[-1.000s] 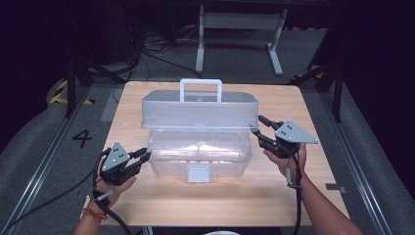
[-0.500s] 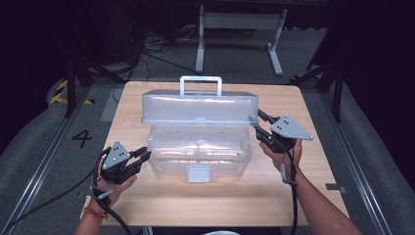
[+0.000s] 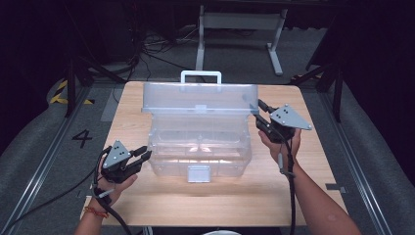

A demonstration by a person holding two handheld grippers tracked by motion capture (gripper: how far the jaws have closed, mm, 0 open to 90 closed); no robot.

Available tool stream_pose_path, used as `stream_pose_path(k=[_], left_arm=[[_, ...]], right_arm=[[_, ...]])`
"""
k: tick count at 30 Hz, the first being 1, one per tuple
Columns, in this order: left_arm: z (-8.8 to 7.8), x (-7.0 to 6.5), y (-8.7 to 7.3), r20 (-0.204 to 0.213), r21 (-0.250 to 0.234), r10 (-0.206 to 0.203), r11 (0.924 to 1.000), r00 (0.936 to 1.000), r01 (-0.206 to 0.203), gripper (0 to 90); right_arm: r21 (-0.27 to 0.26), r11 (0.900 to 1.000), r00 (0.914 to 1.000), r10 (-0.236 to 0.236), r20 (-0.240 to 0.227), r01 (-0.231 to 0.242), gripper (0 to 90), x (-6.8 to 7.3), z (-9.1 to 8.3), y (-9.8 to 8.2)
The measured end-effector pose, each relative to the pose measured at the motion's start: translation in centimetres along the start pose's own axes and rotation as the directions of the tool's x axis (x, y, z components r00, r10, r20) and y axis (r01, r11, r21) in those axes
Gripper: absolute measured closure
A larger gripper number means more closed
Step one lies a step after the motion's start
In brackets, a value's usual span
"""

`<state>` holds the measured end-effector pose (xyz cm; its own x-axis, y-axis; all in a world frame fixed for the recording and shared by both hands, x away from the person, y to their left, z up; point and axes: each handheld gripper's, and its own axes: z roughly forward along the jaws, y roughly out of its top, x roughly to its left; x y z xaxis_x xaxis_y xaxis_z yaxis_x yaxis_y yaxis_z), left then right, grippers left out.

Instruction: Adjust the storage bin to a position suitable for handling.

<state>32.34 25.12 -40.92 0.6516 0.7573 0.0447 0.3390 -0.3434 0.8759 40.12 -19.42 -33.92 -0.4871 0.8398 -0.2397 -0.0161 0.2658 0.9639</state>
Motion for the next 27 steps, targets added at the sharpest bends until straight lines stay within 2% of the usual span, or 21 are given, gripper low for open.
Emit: stream_pose_path(k=[7, 13, 15, 19, 20, 22, 23, 24, 27], left_arm=[[0.0, 0.1, 0.0, 0.001, -0.005, -0.002, 1.0, 1.0, 0.002, 71.9], [0.1, 0.1, -0.1, 0.005, -0.005, -0.007, 1.0, 1.0, 0.007, 70.8], [0.1, 0.2, 0.0, 0.001, -0.002, 0.006, 1.0, 1.0, -0.006, 70.2], [0.2, 0.2, 0.0, 0.002, -0.002, 0.006, 1.0, 1.0, -0.006, 69.9], [0.2, 0.1, 0.0, 0.006, -0.004, -0.008, 1.0, 0.9999, 0.008, 69.7], [0.3, 0.1, 0.0, 0.003, -0.005, -0.005, 1.0, 1.0, 0.005, 69.5], [0.2, 0.2, 0.0, -0.004, -0.002, 0.012, 0.9999, 0.9999, -0.012, 69.5], [0.3, 0.1, 0.0, 0.003, -0.005, -0.002, 1.0, 1.0, 0.002, 69.5], [0.3, 0.2, 0.0, -0.001, -0.004, 0.007, 1.0, 1.0, -0.007, 69.4]], right_arm=[[0.017, 0.999, 0.9989, 0.04, 0.026, -0.04, 71.7, -0.3, 0.8, 0.8], [0.013, 0.997, 0.9965, 0.08, 0.02, -0.081, 72.0, -0.8, 1.5, 1.1], [0.016, 0.996, 0.9962, 0.085, 0.018, -0.086, 72.0, -1.0, 1.7, 1.2], [0.018, 0.997, 0.9971, 0.075, 0.006, -0.076, 71.7, -1.4, 2.0, 1.4], [0.023, 0.997, 0.9975, 0.07, 0.001, -0.07, 71.5, -1.5, 2.1, 1.5], [0.032, 0.997, 0.9978, 0.065, -0.008, -0.065, 71.4, -1.9, 2.3, 1.7], [0.031, 0.998, 0.9981, 0.062, -0.009, -0.061, 71.3, -2.0, 2.5, 1.7], [0.034, 0.997, 0.9979, 0.064, -0.01, -0.063, 71.3, -2.0, 2.5, 1.7], [0.041, 0.997, 0.9977, 0.067, -0.008, -0.067, 71.4, -2.1, 2.8, 2.0]])
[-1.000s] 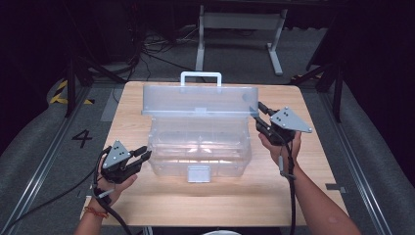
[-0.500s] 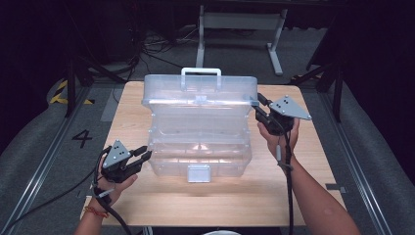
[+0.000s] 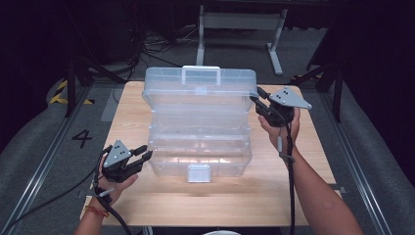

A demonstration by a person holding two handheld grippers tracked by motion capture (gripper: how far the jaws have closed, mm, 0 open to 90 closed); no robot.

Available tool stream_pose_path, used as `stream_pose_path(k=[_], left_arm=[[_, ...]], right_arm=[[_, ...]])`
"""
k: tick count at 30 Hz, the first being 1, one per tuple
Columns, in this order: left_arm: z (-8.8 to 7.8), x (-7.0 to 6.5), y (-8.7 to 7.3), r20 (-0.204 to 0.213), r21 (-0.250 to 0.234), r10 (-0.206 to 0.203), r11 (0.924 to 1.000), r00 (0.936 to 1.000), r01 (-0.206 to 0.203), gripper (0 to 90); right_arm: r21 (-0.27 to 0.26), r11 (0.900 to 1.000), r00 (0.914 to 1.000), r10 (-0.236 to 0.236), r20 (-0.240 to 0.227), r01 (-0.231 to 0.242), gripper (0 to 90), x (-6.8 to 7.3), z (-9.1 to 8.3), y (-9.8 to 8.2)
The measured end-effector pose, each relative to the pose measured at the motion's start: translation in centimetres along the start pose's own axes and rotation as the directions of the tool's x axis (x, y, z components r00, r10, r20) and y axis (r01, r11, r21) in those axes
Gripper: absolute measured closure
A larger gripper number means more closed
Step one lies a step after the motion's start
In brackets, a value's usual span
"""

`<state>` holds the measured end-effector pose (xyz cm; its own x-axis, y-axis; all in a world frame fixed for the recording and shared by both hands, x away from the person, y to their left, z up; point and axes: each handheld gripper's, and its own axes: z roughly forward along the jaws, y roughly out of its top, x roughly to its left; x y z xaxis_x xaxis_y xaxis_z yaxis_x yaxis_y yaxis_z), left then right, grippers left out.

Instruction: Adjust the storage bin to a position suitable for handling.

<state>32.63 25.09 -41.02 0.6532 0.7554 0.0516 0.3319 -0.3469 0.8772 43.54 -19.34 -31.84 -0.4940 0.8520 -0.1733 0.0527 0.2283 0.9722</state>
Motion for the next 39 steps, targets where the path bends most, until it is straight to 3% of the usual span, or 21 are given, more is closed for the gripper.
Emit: stream_pose_path(k=[13, 18, 25, 32, 39], left_arm=[[-1.8, 0.5, -0.3, -0.028, -0.019, 0.007, 0.9998, 0.9996, -0.007, 63.4], [-2.6, 0.9, -1.6, -0.046, 0.0, -0.033, 0.9994, 0.9984, 0.033, 61.6], [-2.7, 1.2, -3.5, -0.094, 0.074, -0.047, 0.9958, 0.9944, 0.054, 61.1], [-2.2, 1.2, -4.7, -0.091, 0.163, -0.006, 0.9863, 0.9958, 0.021, 57.7], [-2.2, 1.3, -5.5, -0.097, 0.205, -0.011, 0.9783, 0.9952, 0.031, 56.9]], right_arm=[[0.017, 1.0, 0.9996, 0.02, 0.018, -0.02, 72.5, -0.4, 1.0, 0.7], [0.015, 0.999, 0.9993, 0.032, 0.019, -0.032, 72.9, -0.6, 1.3, 0.8], [0.011, 0.999, 0.9987, 0.043, 0.025, -0.044, 73.7, -1.0, 2.1, 1.0], [0.012, 0.998, 0.9976, 0.058, 0.037, -0.058, 75.1, -1.3, 3.0, 1.2], [0.023, 0.998, 0.9977, 0.053, 0.041, -0.054, 78.0, -1.9, 3.7, 1.6]])
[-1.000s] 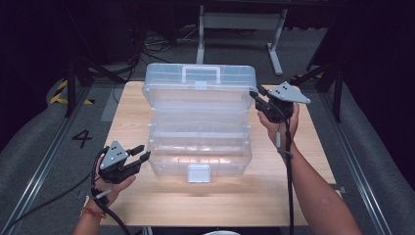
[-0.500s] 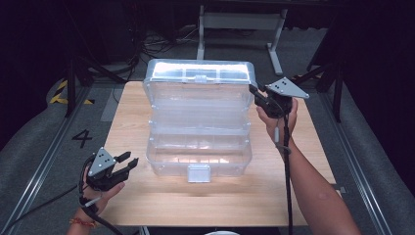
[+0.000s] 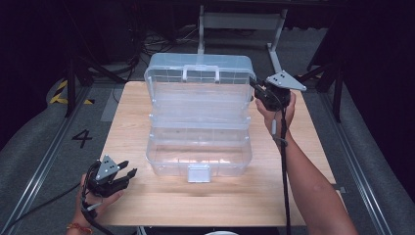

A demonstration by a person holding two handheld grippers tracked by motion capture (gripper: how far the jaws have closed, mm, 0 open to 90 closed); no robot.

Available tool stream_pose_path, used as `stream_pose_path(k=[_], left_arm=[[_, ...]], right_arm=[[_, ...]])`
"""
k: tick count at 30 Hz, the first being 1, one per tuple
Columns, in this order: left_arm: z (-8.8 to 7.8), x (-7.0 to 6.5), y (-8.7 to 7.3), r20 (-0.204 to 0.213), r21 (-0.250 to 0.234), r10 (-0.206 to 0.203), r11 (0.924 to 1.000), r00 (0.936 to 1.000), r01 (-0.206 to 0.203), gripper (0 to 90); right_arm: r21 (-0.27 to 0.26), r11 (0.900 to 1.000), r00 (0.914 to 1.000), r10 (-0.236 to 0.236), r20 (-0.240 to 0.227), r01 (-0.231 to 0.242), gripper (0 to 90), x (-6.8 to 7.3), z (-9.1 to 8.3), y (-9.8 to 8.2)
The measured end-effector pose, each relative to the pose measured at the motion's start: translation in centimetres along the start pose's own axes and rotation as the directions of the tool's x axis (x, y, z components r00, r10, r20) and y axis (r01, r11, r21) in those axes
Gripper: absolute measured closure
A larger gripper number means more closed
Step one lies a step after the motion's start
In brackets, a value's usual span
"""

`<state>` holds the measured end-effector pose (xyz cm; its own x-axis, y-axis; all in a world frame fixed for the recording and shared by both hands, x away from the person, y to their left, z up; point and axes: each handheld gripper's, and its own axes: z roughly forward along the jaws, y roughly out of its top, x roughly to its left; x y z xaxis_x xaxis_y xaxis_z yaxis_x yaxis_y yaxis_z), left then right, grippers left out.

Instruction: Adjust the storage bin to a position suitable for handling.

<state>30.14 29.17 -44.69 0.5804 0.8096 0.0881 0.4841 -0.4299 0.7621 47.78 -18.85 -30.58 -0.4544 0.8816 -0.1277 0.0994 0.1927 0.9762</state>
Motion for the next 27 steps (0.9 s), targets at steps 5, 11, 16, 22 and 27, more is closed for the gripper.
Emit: stream_pose_path(k=[5, 11, 16, 22, 27], left_arm=[[0.1, 0.1, 0.0, 0.009, -0.004, -0.008, 1.0, 0.9999, 0.008, 56.9], [0.9, -0.3, 0.0, 0.022, 0.029, 0.015, 0.9995, 0.9997, -0.016, 56.9], [1.3, -0.5, -0.1, 0.037, 0.034, 0.022, 0.9992, 0.9991, -0.023, 56.2], [1.8, -0.4, -0.4, 0.052, 0.054, -0.002, 0.9986, 0.9986, -0.001, 52.5], [2.4, -0.6, -0.6, 0.027, 0.108, -0.036, 0.9937, 0.999, 0.033, 40.5]], right_arm=[[0.007, 1.0, 0.9997, 0.026, 0.004, -0.026, 84.3, -0.4, 0.8, 0.3], [0.04, 0.999, 0.9997, 0.021, 0.01, -0.021, 84.0, -1.1, 1.8, 0.7], [0.048, 0.999, 0.9998, 0.017, 0.007, -0.017, 83.9, -1.3, 2.3, 0.8], [0.058, 0.998, 0.9998, 0.017, 0.005, -0.017, 83.7, -1.5, 2.8, 0.9], [0.077, 0.997, 1.0, 0.009, -0.003, -0.009, 83.2, -1.9, 3.4, 1.0]])
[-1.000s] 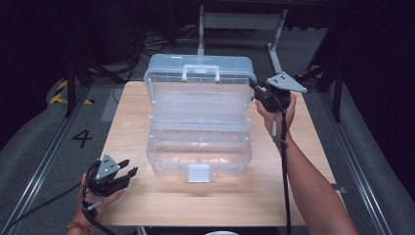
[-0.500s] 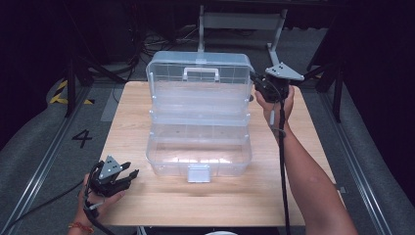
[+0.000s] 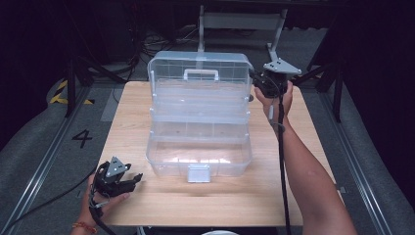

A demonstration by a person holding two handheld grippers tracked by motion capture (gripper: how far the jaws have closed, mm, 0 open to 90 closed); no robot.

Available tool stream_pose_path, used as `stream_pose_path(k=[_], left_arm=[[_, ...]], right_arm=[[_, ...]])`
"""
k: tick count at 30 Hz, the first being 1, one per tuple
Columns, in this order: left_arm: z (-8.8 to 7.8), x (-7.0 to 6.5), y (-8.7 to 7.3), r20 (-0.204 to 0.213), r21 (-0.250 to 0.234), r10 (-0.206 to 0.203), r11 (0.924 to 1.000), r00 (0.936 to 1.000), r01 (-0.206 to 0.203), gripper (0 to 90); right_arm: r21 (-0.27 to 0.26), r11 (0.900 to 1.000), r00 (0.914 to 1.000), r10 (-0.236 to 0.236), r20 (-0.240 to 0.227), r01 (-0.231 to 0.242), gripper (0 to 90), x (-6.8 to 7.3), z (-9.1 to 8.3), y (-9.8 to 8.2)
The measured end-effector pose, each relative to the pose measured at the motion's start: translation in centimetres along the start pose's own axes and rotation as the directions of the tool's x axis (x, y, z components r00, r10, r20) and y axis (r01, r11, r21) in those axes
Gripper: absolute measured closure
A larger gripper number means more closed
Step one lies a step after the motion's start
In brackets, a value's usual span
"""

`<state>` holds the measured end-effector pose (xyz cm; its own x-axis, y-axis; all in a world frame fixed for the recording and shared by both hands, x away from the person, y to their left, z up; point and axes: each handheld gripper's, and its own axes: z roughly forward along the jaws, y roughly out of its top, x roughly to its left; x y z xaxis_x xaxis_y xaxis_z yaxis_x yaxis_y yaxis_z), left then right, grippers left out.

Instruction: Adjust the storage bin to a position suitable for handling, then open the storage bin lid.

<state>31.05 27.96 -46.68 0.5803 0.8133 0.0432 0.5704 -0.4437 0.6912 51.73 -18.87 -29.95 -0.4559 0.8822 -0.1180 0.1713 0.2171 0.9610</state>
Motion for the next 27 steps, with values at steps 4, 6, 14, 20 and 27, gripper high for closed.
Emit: stream_pose_path(k=[4, 6, 14, 20, 27], left_arm=[[0.1, -0.1, -0.5, -0.005, 0.011, -0.023, 0.9997, 0.9997, 0.023, 33.8], [0.1, 0.0, -0.6, -0.004, 0.015, -0.028, 0.9995, 0.9996, 0.028, 32.3], [0.5, 0.3, -1.1, 0.024, 0.023, -0.041, 0.9989, 0.9989, 0.041, 28.1], [0.8, 0.5, -1.3, 0.059, 0.003, -0.019, 0.9998, 0.9981, 0.019, 20.1], [0.8, 0.5, -1.3, 0.061, 0.003, -0.023, 0.9997, 0.9979, 0.022, 19.9]], right_arm=[[0.009, 1.0, 0.9999, -0.011, -0.004, 0.011, 82.8, -0.3, 0.5, 0.0], [0.017, 1.0, 0.9999, -0.012, -0.008, 0.012, 82.6, -0.4, 0.8, 0.1], [0.033, 0.999, 0.9993, -0.037, -0.011, 0.037, 81.9, -0.6, 1.2, 0.3], [0.046, 0.998, 0.9992, -0.038, -0.01, 0.039, 81.7, -0.8, 1.9, 0.4], [0.073, 0.997, 0.9996, -0.026, -0.014, 0.027, 81.6, -1.2, 2.8, 0.5]])
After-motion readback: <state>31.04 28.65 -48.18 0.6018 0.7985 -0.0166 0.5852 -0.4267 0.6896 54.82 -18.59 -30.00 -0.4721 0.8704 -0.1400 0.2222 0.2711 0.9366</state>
